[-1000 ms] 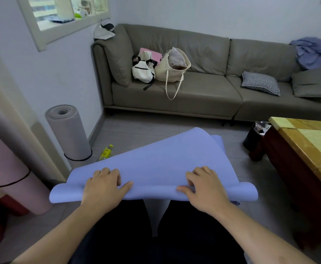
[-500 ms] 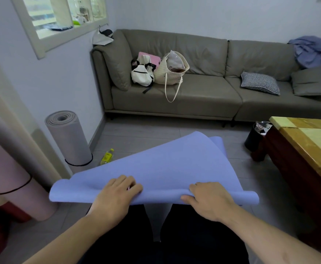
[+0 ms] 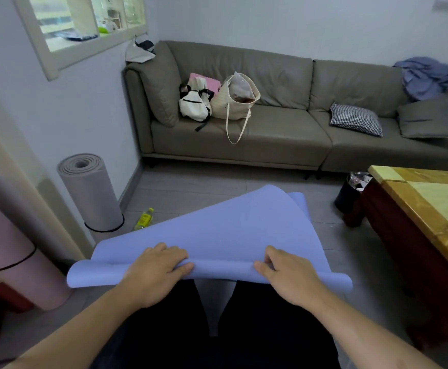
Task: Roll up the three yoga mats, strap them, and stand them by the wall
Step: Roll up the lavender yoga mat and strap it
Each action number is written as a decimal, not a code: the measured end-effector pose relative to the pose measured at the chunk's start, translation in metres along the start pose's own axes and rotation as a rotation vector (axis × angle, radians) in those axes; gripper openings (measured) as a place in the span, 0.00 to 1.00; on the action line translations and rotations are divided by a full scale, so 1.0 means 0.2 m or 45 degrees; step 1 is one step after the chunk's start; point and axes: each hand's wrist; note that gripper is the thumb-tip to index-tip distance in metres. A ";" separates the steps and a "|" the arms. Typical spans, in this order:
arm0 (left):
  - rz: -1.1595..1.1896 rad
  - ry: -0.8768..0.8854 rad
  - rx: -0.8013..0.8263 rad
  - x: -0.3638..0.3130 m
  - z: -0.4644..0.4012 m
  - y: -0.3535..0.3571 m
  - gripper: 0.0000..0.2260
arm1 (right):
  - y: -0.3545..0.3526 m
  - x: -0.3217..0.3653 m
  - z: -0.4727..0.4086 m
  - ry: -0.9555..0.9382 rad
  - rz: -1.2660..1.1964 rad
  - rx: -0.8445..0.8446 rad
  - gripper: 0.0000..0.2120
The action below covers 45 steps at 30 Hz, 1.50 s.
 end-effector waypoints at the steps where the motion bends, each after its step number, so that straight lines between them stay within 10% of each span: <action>1: 0.000 -0.005 0.021 0.00 0.00 0.00 0.14 | 0.02 -0.01 -0.01 -0.001 0.029 -0.046 0.19; 10: 0.203 -0.088 -0.068 0.00 0.00 0.00 0.01 | 0.14 -0.02 -0.01 -0.443 0.132 -0.438 0.05; 22: -0.209 0.102 -0.445 -0.02 0.05 0.09 0.15 | 0.12 -0.07 -0.09 -0.317 0.132 -0.248 0.15; 35: -0.158 -0.162 -0.262 -0.05 -0.03 -0.01 0.18 | 0.10 0.00 -0.01 -0.320 0.475 -0.117 0.22; 45: -0.270 -0.079 -0.161 -0.10 -0.01 -0.08 0.15 | -0.05 0.00 -0.10 -0.194 0.147 0.249 0.20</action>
Point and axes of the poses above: each hand's wrist, its own z-axis away from the middle knuckle, its own y-axis out of the palm, x = y × z, and after that the axes turned 15 degrees about -y, right-handed
